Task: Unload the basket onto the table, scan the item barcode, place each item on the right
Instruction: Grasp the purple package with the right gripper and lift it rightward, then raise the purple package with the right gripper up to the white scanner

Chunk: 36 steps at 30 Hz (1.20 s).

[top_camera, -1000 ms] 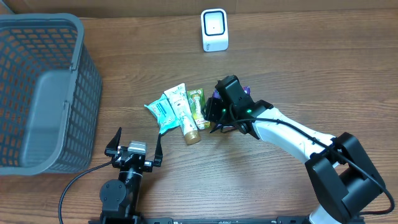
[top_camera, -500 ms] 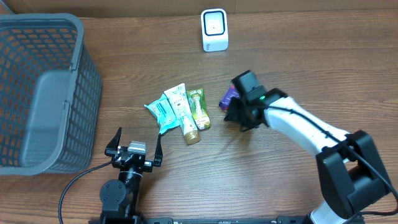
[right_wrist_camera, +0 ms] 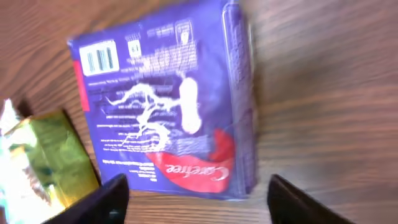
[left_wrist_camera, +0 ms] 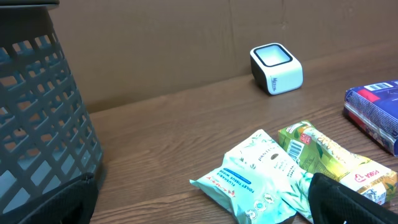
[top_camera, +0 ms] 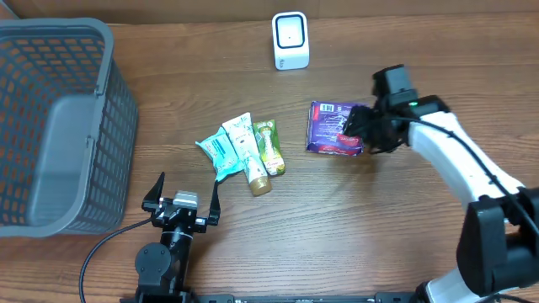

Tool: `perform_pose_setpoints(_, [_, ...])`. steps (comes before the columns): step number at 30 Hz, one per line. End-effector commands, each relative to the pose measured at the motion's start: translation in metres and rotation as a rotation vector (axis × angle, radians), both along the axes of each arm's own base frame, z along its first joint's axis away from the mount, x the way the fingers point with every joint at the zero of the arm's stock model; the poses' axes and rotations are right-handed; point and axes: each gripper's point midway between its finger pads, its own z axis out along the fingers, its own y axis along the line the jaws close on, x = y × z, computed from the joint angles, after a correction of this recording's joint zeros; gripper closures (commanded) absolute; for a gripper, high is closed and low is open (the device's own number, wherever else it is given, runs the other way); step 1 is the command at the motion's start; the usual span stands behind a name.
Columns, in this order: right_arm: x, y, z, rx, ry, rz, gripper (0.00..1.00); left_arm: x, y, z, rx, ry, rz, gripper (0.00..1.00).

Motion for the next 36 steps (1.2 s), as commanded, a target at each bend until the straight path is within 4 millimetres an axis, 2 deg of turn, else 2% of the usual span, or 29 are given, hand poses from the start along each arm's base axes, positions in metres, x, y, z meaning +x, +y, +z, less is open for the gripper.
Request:
perform_pose_setpoints(1, [0.012, -0.005, 0.035, 0.072, -0.123, 0.147, 0.21, 0.0, 0.001, -0.001, -0.003, 0.001, 0.006, 0.0])
perform_pose_setpoints(3, [0.015, -0.01, 0.031, 0.106, -0.125, 0.175, 0.21, 0.0, 0.001, -0.001, -0.003, 0.001, 0.006, 0.0])
perform_pose_setpoints(7, [0.021, 0.003, 0.018, 0.227, -0.13, 0.259, 0.21, 0.0, 0.001, -0.001, -0.003, 0.001, 0.006, 0.0])
perform_pose_setpoints(18, [0.029, 0.006, -0.037, 0.228, -0.066, 0.3, 0.17, 0.0, 0.001, -0.001, -0.003, 0.001, 0.006, 0.01])
perform_pose_setpoints(23, [0.03, 0.016, -0.059, 0.294, -0.044, 0.327, 0.16, 0.0, 0.001, -0.001, -0.003, 0.001, 0.006, 0.0])
perform_pose_setpoints(26, [0.027, 0.02, -0.071, 0.336, -0.015, 0.33, 0.23, 0.0, 0.001, -0.001, -0.003, 0.001, 0.006, 0.0])
perform_pose_setpoints(28, [0.026, 0.021, -0.073, 0.37, -0.007, 0.328, 0.33, 0.0, 0.001, -0.001, -0.003, 0.001, 0.006, 0.0])
perform_pose_setpoints(31, [0.027, 0.017, -0.07, 0.396, -0.01, 0.314, 0.48, 0.0, 0.001, -0.001, -0.003, 0.001, 0.006, 0.0])
perform_pose_setpoints(33, [0.029, 0.013, -0.065, 0.44, -0.015, 0.298, 0.61, 0.0, 0.001, -0.001, -0.003, 0.001, 0.006, 0.01])
perform_pose_setpoints(36, [0.029, 0.009, -0.055, 0.507, -0.023, 0.283, 0.66, 0.0, 0.001, -0.001, -0.003, 0.001, 0.006, 0.0])
